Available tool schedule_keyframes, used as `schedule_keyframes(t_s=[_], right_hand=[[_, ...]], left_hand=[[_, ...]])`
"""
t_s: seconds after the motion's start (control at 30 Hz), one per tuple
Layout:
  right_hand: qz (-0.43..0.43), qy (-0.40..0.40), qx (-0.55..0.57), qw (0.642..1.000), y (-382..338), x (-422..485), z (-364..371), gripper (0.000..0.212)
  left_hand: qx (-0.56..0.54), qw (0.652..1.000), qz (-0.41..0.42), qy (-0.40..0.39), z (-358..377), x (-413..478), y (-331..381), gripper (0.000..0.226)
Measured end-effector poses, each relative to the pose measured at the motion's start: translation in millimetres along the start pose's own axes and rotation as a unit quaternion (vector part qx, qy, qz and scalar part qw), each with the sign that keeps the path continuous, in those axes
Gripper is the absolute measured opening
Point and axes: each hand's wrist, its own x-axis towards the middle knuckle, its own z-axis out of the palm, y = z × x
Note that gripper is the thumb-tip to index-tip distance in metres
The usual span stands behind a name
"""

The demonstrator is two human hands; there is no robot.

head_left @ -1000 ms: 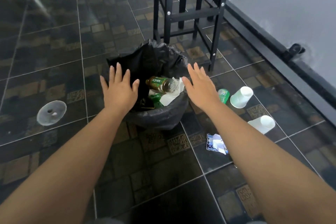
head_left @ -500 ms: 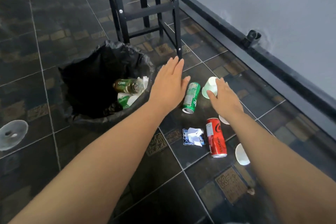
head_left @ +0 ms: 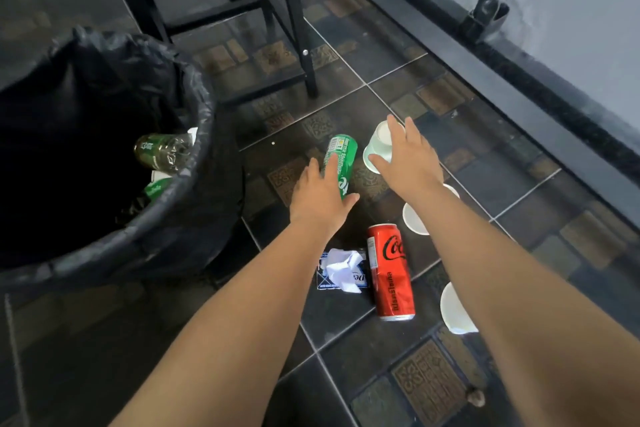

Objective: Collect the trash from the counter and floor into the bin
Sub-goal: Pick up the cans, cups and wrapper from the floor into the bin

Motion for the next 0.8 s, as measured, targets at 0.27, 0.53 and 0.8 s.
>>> schedule_keyframes(t_s=[0.27, 0.53, 0.8], right_hand=[[-0.001, 0.041, 0.059, 0.997, -1.2, 11.2, 17.0, 0.052], [-0.015, 0.075, 0.138, 0.988, 3.6, -10.1, 6.8, 0.051], [-0.045, 0.16, 0.181, 0.969, -13.1, -37.2, -38.9, 0.053]], left_hand=[[-0.028, 0.998, -0.049, 0.013, 23.2, 9.5, 2.7, 0.075], [-0.142, 0.985, -0.056, 0.082, 13.0, -6.4, -4.3, 0.071], [-0.193, 0.957, 0.011, 0.214, -31.3, -50.2, -8.7, 0.069]])
